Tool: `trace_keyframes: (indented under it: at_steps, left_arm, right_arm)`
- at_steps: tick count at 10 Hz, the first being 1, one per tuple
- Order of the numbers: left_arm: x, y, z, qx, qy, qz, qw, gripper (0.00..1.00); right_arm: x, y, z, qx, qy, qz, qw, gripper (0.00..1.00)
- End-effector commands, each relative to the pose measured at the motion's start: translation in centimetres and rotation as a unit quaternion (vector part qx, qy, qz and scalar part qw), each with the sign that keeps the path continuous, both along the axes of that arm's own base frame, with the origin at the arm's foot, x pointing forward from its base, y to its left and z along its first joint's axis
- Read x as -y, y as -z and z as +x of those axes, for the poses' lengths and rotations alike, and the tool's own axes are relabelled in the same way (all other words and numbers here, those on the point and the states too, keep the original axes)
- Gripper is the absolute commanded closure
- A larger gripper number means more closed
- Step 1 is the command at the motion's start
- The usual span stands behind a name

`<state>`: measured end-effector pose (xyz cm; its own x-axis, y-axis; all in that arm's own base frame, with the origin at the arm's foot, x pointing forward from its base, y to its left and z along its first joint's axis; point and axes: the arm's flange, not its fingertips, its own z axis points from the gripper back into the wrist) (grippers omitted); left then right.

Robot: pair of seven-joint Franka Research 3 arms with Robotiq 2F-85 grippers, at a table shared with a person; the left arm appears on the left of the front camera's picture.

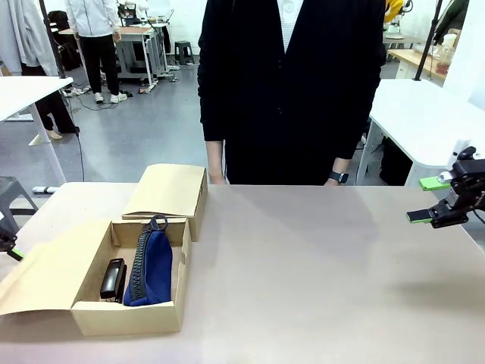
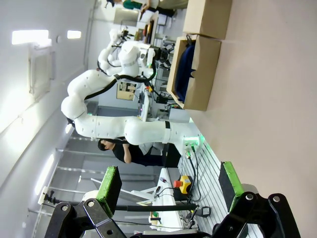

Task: Place items inside the box.
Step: Close the lid of the Mailer Box closest to the robot.

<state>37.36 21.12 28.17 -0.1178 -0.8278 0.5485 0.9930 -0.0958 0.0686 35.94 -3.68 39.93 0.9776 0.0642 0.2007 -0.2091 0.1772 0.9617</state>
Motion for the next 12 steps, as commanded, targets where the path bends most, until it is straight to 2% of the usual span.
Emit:
trace_keyframes:
  at_steps: [1,3,8,10,12]
  left_arm:
    - [-2.7,2.2,-1.2,0.024,-0.007,0.003,1.0,0.0]
    - [-3.4,2.0,-1.4,0.035,-0.02,-0.004,0.999,0.0]
    - [-0.7,3.0,-0.5,0.017,-0.02,-0.09,0.996,0.0]
    - [-0.3,2.1,-0.1,0.02,-0.037,-0.151,0.988,0.0]
    - [-0.7,0.9,0.1,0.018,-0.06,-0.243,0.968,0.0]
  right_arm:
    - [0.1,-0.4,0.1,0.001,0.003,0.01,1.0,0.0]
    - [0.1,-0.4,0.1,0.001,0.003,0.01,1.0,0.0]
    - [0.1,-0.4,0.1,0.001,0.003,0.01,1.0,0.0]
    - [0.1,-0.4,0.1,0.001,0.003,0.01,1.0,0.0]
    - [0.1,-0.4,0.1,0.001,0.003,0.01,1.0,0.0]
